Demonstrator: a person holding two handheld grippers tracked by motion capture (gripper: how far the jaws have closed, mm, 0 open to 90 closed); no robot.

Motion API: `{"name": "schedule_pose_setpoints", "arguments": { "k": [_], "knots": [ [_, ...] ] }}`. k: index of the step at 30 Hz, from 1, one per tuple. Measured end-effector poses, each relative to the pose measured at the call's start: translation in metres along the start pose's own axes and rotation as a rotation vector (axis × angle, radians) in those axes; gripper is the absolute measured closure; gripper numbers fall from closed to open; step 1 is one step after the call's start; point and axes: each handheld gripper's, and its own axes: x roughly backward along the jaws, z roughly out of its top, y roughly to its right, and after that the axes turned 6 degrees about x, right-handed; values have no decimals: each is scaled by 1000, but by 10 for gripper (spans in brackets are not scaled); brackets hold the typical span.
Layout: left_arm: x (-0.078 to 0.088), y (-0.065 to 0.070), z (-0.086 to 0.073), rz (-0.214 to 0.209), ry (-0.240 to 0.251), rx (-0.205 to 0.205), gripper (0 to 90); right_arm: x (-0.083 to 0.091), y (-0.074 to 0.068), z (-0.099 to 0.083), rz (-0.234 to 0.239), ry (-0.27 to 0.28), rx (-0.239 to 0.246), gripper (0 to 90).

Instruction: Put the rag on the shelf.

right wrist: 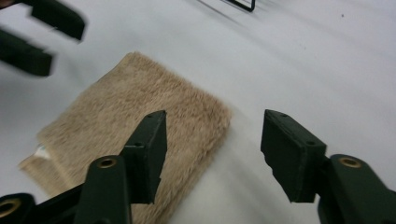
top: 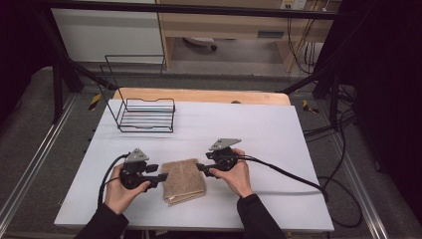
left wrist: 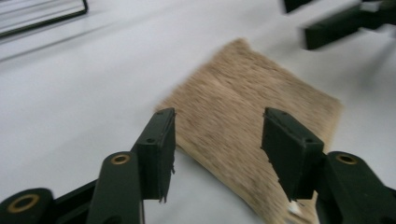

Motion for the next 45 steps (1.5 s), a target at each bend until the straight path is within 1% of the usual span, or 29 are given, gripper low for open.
{"name": "schedule_pose_setpoints", "arguments": {
  "k": [2,3,4,5,6,7,9,11,12,13,16,19,20,22,23,25,27,29,31,32,33,34,35,38,40,41,44,45],
  "knots": [
    [-11,-10,8,-7,-28,8,438,8,-4,-6,3,1,-21,382],
    [-16,-14,11,-6,-42,19,435,11,-5,-10,3,1,-27,383],
    [-22,-18,13,-5,-58,22,435,14,-8,-15,5,2,-37,386],
    [-28,-22,15,-14,-67,18,436,16,-10,-19,5,-1,-40,390],
    [-34,-25,16,-12,-75,23,442,18,-13,-24,8,-6,-48,406],
    [-39,-28,17,-9,-83,18,449,19,-15,-27,12,-9,-51,418],
    [-47,-32,16,-7,-100,9,470,21,-21,-34,21,-9,-59,440],
    [-51,-34,15,-21,-122,-3,503,21,-26,-38,25,-14,-61,472],
    [-53,-34,14,-32,-128,-5,518,20,-29,-40,33,-14,-72,487],
    [-53,-34,14,-34,-127,-9,527,19,-31,-41,42,-14,-87,503],
    [-53,-33,14,-48,-129,-24,580,17,-36,-43,66,-11,-128,560],
    [-53,-33,14,-68,-140,-15,649,13,-39,-45,75,-8,-165,610],
    [-53,-33,14,-70,-142,-11,662,12,-39,-46,72,-11,-168,626],
    [-53,-34,13,-75,-145,-11,718,8,-41,-49,68,-23,-174,663],
    [-53,-33,13,-77,-147,-17,730,7,-41,-50,66,-29,-177,671],
    [-52,-32,13,-77,-147,-25,754,5,-42,-52,52,-41,-176,653],
    [-53,-32,13,-75,-147,-35,754,3,-43,-53,36,-46,-176,633],
    [-54,-32,12,-75,-148,-32,731,3,-43,-54,33,-46,-177,630],
    [-54,-32,12,-74,-149,-29,732,3,-44,-54,28,-48,-191,633],
    [-54,-32,12,-75,-149,-28,744,3,-44,-54,24,-47,-199,646],
    [-54,-32,12,-79,-151,-25,764,2,-44,-54,22,-44,-201,679],
    [-54,-32,12,-84,-155,-23,764,2,-44,-54,22,-44,-201,679],
    [-54,-31,12,-84,-157,-22,813,1,-46,-55,36,-41,-229,761],
    [-52,-30,12,-75,-162,-29,846,-1,-45,-54,44,-35,-251,843],
    [-49,-28,13,-67,-164,-31,856,-2,-43,-53,50,-39,-258,861],
    [-43,-27,12,-52,-160,-33,859,-2,-42,-52,55,-40,-264,866],
    [-29,-27,9,-46,-138,-22,861,-4,-37,-48,57,-30,-265,873],
    [-29,-27,9,-46,-138,-22,862,-5,-35,-47,56,-24,-268,874]
  ]
}}
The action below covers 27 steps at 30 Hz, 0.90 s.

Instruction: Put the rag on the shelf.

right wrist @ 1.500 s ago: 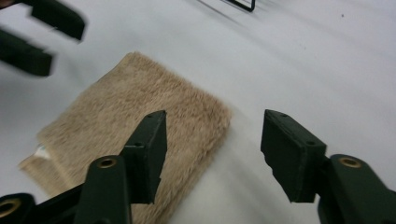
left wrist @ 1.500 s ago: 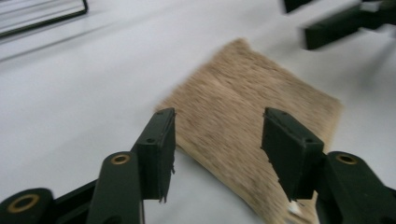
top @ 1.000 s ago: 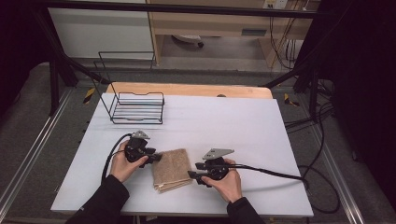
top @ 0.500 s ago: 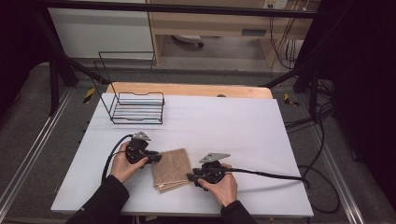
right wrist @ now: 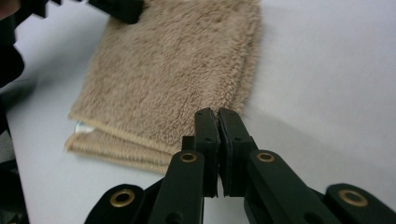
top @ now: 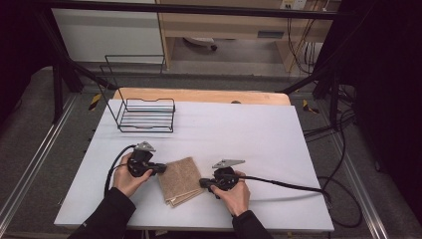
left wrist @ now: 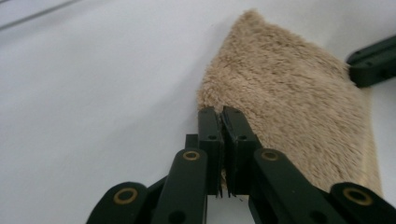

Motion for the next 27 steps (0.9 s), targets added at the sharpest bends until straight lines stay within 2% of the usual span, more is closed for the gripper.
{"name": "schedule_pose_setpoints", "arguments": {
  "k": [1,4,8,9,11,15,18,20,22,24,27],
  "knots": [
    [9,0,-5,9,12,11,862,-2,1,3,-1,5,5,875],
    [23,1,-15,44,29,25,862,-11,1,15,-12,11,54,876],
    [38,-2,-32,76,51,71,862,-29,-2,34,-14,16,120,875],
    [38,-2,-32,76,51,71,861,-34,-2,39,-11,18,135,875],
    [44,-4,-47,81,61,109,857,-44,-2,46,-5,13,170,875],
    [45,0,-59,97,56,121,848,-58,-5,53,-2,0,222,874],
    [45,0,-59,92,67,119,800,-59,-5,53,-7,-8,234,855],
    [45,-1,-57,93,78,120,714,-56,-5,53,-19,-27,246,815],
    [50,-4,-47,106,126,115,629,-53,-5,53,-36,-43,260,769],
    [52,-8,-37,111,154,110,515,-50,-5,53,-48,-44,262,707],
    [47,-15,-20,97,175,108,428,-42,-4,52,-42,-15,234,620]
  ]
}}
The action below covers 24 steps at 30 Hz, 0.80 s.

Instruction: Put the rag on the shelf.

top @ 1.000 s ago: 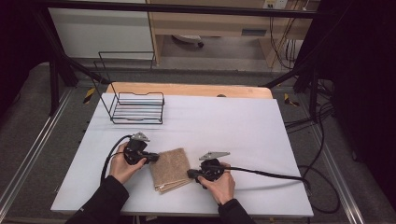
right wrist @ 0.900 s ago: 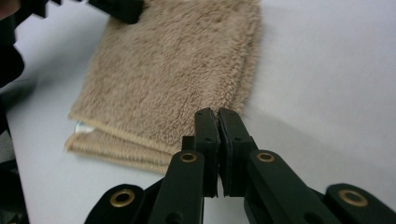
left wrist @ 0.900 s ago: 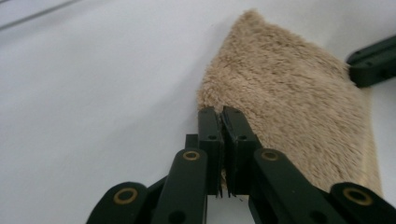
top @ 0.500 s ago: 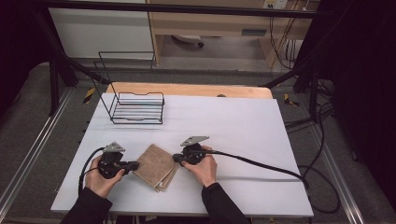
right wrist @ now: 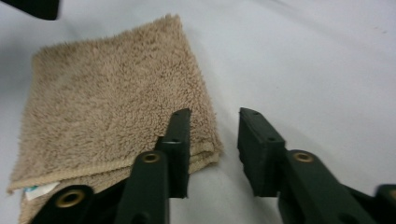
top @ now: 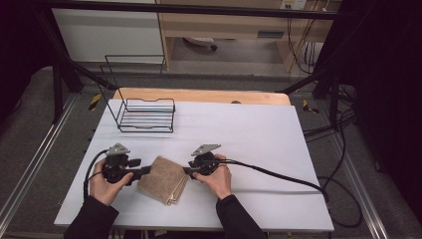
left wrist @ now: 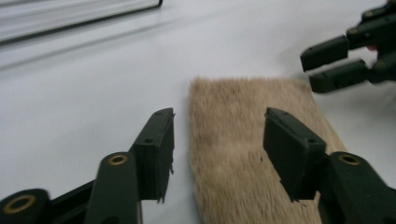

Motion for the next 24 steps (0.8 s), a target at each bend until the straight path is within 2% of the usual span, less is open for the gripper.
{"name": "schedule_pose_setpoints", "arguments": {
  "k": [5,8,9,10,12,15,18,19,24],
  "knots": [
    [-28,-8,18,-11,-31,-1,415,16,3,-5,-11,46,-22,452],
    [-45,-12,19,-11,-57,-9,446,25,4,-9,-13,50,-26,373],
    [-45,-12,19,-11,-57,-9,465,28,4,-10,-12,49,-35,360],
    [-53,-14,18,-24,-73,-13,478,30,5,-11,-11,56,-37,345],
    [-57,-15,18,-26,-79,-13,506,33,5,-13,-15,54,-39,316],
    [-65,-18,16,-42,-108,-20,546,34,5,-14,-15,58,-50,305],
    [-68,-19,15,-65,-106,-20,588,32,3,-13,0,75,-95,287],
    [-69,-19,15,-88,-112,-14,623,30,4,-13,5,82,-115,287],
    [-69,-17,15,-100,-127,-18,727,21,5,-14,-8,82,-163,315]
  ]
}}
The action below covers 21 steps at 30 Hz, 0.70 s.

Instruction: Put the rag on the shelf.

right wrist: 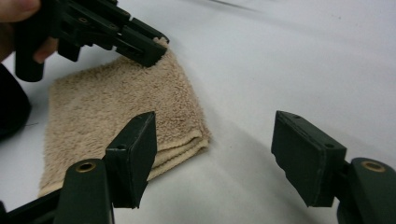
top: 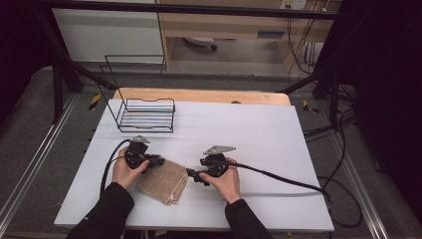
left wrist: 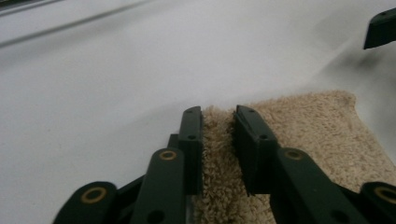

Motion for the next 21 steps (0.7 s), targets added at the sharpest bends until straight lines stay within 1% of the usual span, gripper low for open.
{"name": "schedule_pose_setpoints", "arguments": {
  "k": [2,4,5,6,8,9,10,11,13,15,17,18,20,21],
  "knots": [
    [2,1,0,-3,-9,1,783,-6,-1,0,-12,-18,5,330],
    [3,0,0,-6,-10,3,812,-8,-1,-1,-14,-19,5,348],
    [4,1,-1,-7,-12,5,812,-10,-2,-1,-8,-18,-11,362],
    [5,1,-1,-6,-13,1,820,-16,-3,0,-18,-31,-19,400],
    [5,1,-2,-5,-12,1,823,-21,-5,0,-28,-54,-11,419],
    [5,1,-2,-5,-12,0,823,-24,-6,0,-26,-59,-16,448],
    [4,2,-3,-4,-10,-2,823,-24,-6,0,-26,-59,-16,448],
    [4,1,-3,-5,-10,-4,822,-28,-8,1,-32,-61,-28,487],
    [3,0,-4,-11,-10,5,819,-30,-9,2,-46,-57,-33,521],
    [2,-1,-4,-15,-10,1,811,-30,-11,2,-61,-60,-36,565],
    [2,-1,-4,-15,-11,-5,808,-31,-14,2,-69,-65,-18,611],
    [2,-1,-4,-13,-8,-6,807,-31,-16,2,-59,-73,-22,637],
    [2,0,-5,-10,-5,-7,806,-32,-19,1,-65,-72,-13,661],
    [2,0,-5,-6,-7,-15,806,-32,-19,1,-65,-72,-13,661]
  ]
}}
